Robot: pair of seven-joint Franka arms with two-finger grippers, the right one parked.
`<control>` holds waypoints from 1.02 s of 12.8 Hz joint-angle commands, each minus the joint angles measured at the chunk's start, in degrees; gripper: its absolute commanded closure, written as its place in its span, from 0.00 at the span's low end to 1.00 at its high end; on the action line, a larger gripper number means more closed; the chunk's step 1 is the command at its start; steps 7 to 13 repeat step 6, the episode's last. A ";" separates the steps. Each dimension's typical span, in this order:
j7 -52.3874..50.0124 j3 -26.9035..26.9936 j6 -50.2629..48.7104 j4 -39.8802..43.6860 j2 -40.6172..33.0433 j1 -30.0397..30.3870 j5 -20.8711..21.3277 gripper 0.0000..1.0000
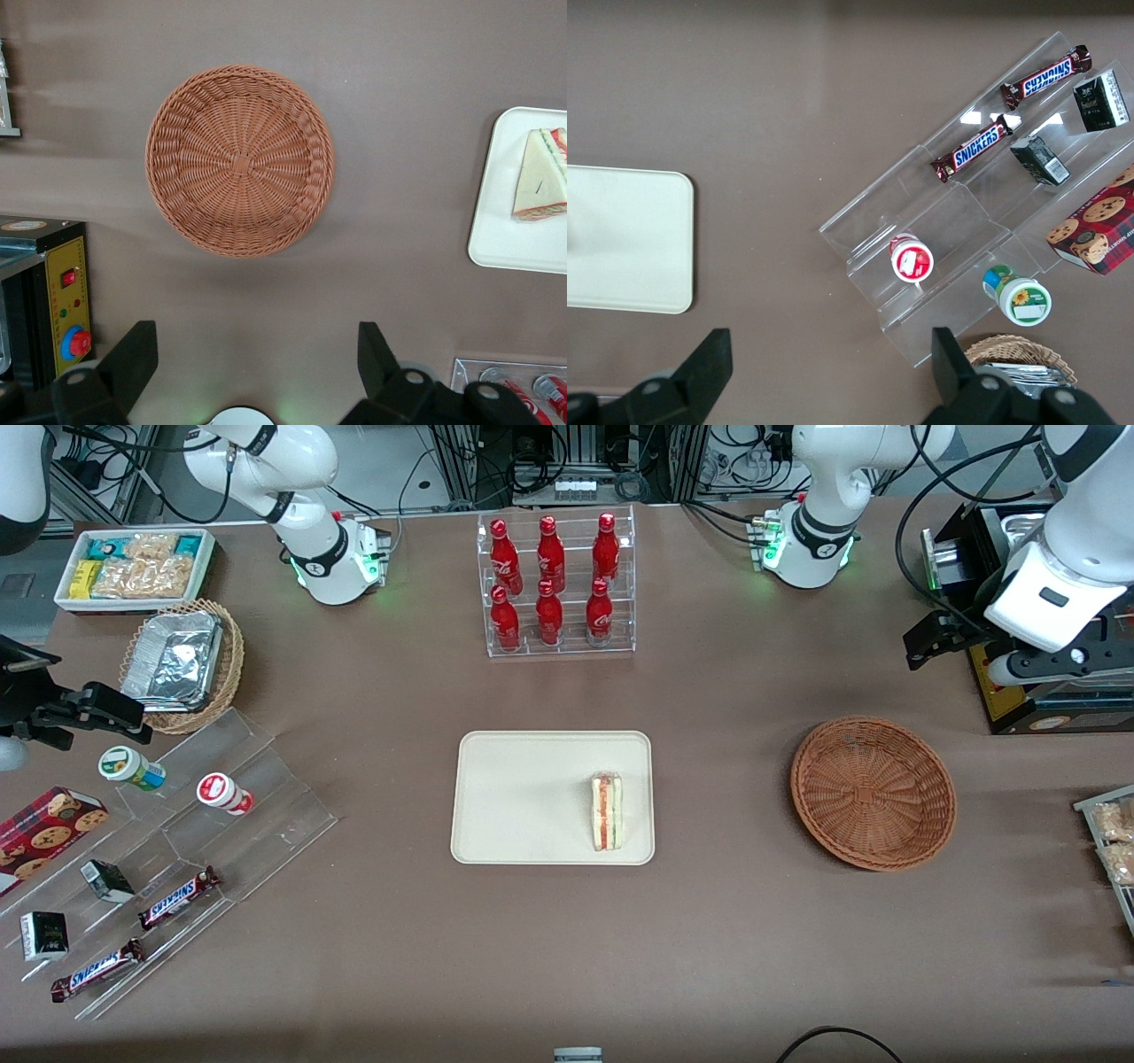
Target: Place sandwich from basket to tray
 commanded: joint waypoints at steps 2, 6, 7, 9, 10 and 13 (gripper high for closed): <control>3.35 -0.33 -1.40 1.14 -0.26 0.78 0.50 0.00; 3.89 0.03 -2.18 1.93 -0.26 0.79 0.06 0.00; 3.89 0.03 -2.18 1.93 -0.26 0.79 0.06 0.00; 3.89 0.03 -2.18 1.93 -0.26 0.79 0.06 0.00; 3.89 0.03 -2.18 1.93 -0.26 0.79 0.06 0.00; 3.89 0.03 -2.18 1.93 -0.26 0.79 0.06 0.00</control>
